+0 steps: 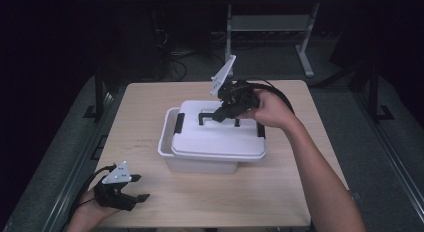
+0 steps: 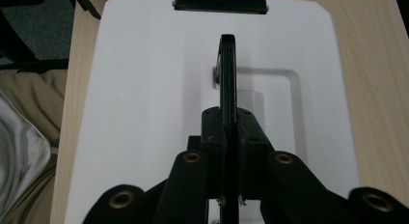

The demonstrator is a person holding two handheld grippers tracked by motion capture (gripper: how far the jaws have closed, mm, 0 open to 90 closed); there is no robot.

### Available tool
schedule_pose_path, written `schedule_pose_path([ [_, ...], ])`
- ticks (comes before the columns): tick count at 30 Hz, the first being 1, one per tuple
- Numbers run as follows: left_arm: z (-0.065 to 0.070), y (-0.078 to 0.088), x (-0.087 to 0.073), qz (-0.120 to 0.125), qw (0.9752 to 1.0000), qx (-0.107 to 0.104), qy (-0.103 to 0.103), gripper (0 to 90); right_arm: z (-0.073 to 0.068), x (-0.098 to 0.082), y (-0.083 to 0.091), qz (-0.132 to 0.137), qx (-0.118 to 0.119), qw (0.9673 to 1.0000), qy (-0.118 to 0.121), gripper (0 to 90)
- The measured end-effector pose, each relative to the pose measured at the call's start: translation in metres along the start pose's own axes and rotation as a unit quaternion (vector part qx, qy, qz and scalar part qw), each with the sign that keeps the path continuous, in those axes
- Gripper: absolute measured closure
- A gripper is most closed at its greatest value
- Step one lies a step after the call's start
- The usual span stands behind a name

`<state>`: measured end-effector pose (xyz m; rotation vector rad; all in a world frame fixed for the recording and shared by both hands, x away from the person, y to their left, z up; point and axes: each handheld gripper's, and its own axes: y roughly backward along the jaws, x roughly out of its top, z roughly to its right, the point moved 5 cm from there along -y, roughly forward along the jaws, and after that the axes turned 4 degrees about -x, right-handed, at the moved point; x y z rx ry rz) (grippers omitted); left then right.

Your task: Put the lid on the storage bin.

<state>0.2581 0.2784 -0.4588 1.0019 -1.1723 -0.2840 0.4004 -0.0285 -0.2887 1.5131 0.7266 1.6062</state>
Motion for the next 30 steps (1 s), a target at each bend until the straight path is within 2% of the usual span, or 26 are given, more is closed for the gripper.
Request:
schedule_pose_path([
  [14,-0.002,0.003,-0.002,0.005,0.9999,0.008,0.003,28.9,0.009,0.026,-0.028,-0.002,0.016,0.9998,0.011,83.8],
  [21,-0.003,0.005,-0.004,0.005,0.9999,0.010,0.006,28.9,0.013,0.031,-0.034,0.004,0.019,0.9998,0.010,83.8],
  [30,-0.004,0.003,-0.004,0.001,0.9998,0.016,0.008,28.9,0.017,0.033,-0.046,-0.007,0.017,0.9998,0.004,83.8],
])
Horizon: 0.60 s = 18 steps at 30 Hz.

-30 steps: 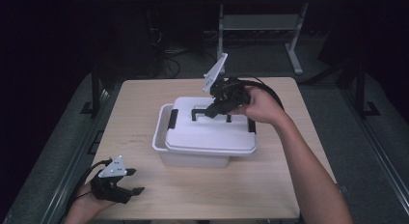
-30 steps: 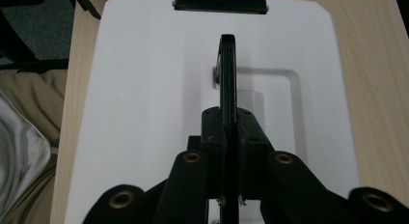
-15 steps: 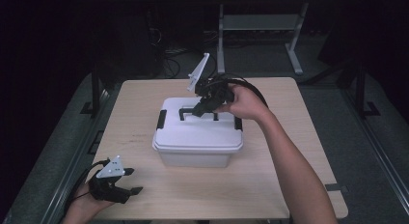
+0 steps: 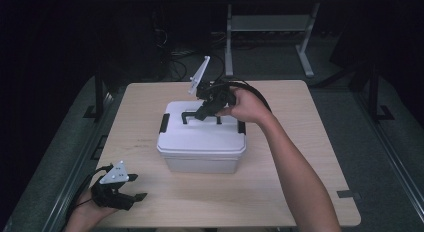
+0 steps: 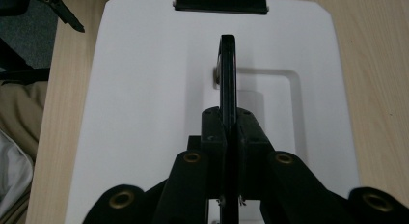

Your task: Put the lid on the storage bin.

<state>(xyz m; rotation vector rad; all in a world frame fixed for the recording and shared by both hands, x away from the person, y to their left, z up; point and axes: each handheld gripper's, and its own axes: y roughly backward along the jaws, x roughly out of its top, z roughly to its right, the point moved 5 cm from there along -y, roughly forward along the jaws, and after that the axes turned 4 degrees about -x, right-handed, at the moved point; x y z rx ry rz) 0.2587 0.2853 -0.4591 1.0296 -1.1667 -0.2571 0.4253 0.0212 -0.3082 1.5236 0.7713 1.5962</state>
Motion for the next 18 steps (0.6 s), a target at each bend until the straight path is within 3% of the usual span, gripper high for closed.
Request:
schedule_pose_path([
  [18,0.000,0.001,0.000,0.002,1.0000,0.005,0.002,29.1,0.001,0.001,-0.011,-0.015,0.003,0.9999,-0.002,83.7],
])
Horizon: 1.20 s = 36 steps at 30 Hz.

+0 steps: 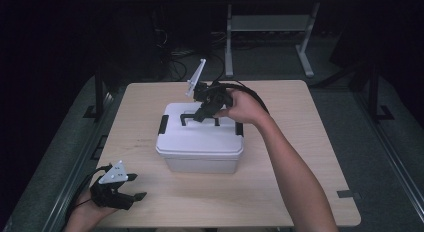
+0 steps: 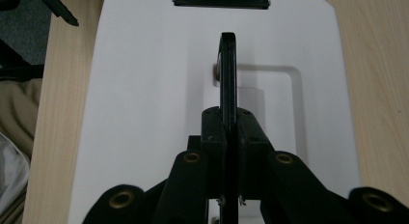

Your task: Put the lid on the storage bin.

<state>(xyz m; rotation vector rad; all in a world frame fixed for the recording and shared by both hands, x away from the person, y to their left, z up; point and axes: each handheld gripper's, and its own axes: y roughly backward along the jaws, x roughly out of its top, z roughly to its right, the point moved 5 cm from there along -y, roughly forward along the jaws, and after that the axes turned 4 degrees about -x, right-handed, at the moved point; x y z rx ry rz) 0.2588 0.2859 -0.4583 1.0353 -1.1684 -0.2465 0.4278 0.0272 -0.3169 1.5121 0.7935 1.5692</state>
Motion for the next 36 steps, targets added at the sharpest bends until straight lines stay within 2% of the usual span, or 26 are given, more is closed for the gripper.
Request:
schedule_pose_path([
  [17,0.001,0.001,0.001,0.001,1.0000,0.001,-0.001,29.2,0.001,-0.003,-0.008,-0.003,0.004,1.0000,-0.007,83.7],
  [20,0.001,0.002,0.000,0.000,1.0000,0.001,0.000,29.2,0.002,-0.007,-0.011,-0.005,0.009,0.9998,-0.017,83.6],
  [29,0.001,0.002,0.000,0.001,1.0000,0.002,-0.002,29.4,0.001,-0.007,-0.011,-0.006,0.010,0.9998,-0.017,83.5],
  [32,0.001,0.001,0.000,-0.001,1.0000,0.002,0.000,29.3,-0.002,-0.006,-0.011,-0.009,0.008,0.9999,-0.006,83.1],
  [36,0.001,0.001,0.000,0.000,1.0000,0.002,-0.002,29.3,-0.001,-0.007,-0.011,-0.006,0.007,0.9999,-0.009,83.3],
])
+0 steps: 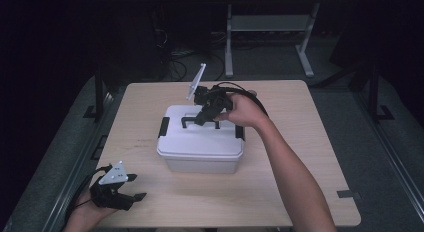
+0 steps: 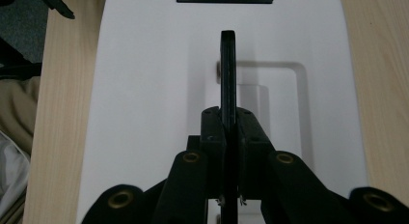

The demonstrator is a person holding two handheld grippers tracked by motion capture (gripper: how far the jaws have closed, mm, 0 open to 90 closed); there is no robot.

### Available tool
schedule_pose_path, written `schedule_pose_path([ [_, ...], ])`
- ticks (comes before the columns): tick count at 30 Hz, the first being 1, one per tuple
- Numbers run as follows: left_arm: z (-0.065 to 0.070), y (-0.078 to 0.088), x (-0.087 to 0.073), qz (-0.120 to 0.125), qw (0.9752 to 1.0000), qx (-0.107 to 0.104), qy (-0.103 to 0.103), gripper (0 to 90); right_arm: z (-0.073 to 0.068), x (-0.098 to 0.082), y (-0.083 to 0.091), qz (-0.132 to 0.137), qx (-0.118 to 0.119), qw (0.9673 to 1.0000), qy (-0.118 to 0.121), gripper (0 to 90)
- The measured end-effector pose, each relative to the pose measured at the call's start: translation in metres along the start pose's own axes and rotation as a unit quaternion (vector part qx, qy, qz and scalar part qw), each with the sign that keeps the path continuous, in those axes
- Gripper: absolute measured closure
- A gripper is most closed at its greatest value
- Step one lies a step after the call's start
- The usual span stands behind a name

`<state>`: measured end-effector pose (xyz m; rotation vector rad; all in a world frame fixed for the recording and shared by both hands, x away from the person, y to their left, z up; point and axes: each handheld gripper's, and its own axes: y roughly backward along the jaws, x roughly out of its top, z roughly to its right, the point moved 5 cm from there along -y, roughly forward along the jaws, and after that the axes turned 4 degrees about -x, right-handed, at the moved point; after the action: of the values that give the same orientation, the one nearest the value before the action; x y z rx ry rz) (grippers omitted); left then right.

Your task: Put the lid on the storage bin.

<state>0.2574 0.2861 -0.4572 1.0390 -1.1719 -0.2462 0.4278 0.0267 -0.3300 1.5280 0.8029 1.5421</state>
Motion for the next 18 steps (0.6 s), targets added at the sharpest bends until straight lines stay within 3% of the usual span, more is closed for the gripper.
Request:
schedule_pose_path([
  [7,0.0000,0.0009,-0.0002,0.000,1.0000,-0.002,0.001,29.3,0.0000,-0.0012,0.0002,0.008,0.007,0.9999,-0.006,82.1],
  [18,0.0031,0.0003,0.0020,0.002,1.0000,-0.006,-0.003,29.3,-0.0072,-0.0064,0.0093,0.029,0.017,0.9992,-0.021,63.5],
])
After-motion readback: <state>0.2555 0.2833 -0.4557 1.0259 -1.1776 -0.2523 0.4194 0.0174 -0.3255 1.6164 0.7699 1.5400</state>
